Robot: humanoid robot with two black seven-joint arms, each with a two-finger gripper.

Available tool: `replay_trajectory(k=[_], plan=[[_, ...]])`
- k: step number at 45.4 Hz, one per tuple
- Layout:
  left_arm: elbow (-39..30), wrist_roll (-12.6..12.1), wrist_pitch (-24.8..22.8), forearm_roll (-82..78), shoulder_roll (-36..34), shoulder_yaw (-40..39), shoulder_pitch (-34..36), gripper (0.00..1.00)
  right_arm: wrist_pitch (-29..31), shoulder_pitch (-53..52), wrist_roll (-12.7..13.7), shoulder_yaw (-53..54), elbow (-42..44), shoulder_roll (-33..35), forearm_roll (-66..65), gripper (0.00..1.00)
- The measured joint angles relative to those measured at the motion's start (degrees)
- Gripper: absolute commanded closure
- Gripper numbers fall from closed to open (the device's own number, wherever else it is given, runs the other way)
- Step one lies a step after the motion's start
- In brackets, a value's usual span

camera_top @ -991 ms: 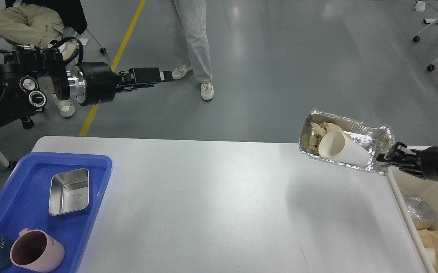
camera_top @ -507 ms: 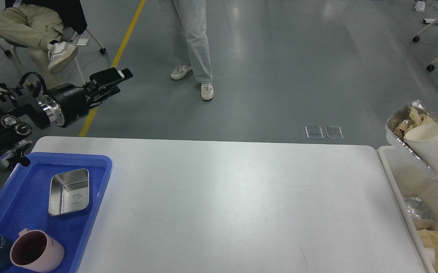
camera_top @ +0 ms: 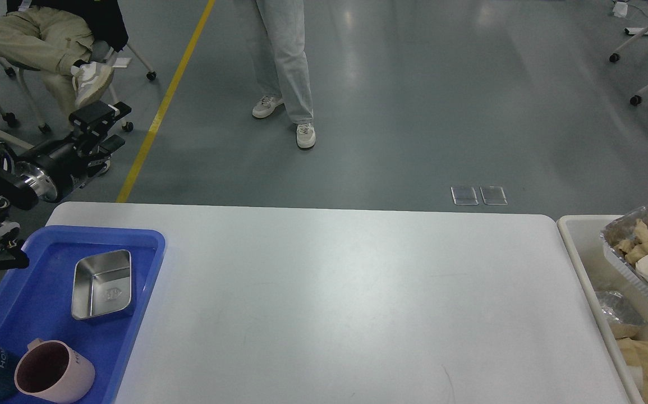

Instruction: Tidy desktop

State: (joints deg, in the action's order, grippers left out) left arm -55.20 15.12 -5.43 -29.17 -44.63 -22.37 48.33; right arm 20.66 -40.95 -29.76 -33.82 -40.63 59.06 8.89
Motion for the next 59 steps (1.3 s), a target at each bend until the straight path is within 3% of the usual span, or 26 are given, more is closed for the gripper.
replay_trajectory(k=[8, 18, 31, 35, 46, 59], plan=[[3.0, 0.2, 0.0, 3.1, 0.1, -4.0, -3.4, 0.23, -0.4, 3.2, 0.3, 0.0, 0.0, -0.5, 3.2, 1.0], [6.6, 0.3, 0.0, 3.8, 0.5, -11.7, -7.4, 0.15, -0.5, 6.7, 0.5, 0.0, 0.1, -1.1, 6.1, 1.0], [9.8, 0.2, 0.0, 3.9, 2.5, -15.8, -8.8, 0.14, -1.1, 8.3, 1.7, 0.0, 0.8, -2.1, 10.0, 0.99], [10.0, 0.2, 0.0, 3.9, 2.5, -15.9, -8.8, 0.14, -1.2, 8.3, 2.3, 0.0, 0.9, -2.2, 10.3, 0.84], [10.4, 0.2, 0.9, 3.9, 2.6, -16.0, -8.8, 0.11, -4.6, 8.3, 3.5, 0.0, 2.3, -3.1, 12.8, 0.02], [10.4, 0.1, 4.2, 3.9, 2.6, -16.4, -8.8, 0.06, -8.8, 8.4, 3.5, 2.3, 3.1, -4.0, 14.1, 0.0]])
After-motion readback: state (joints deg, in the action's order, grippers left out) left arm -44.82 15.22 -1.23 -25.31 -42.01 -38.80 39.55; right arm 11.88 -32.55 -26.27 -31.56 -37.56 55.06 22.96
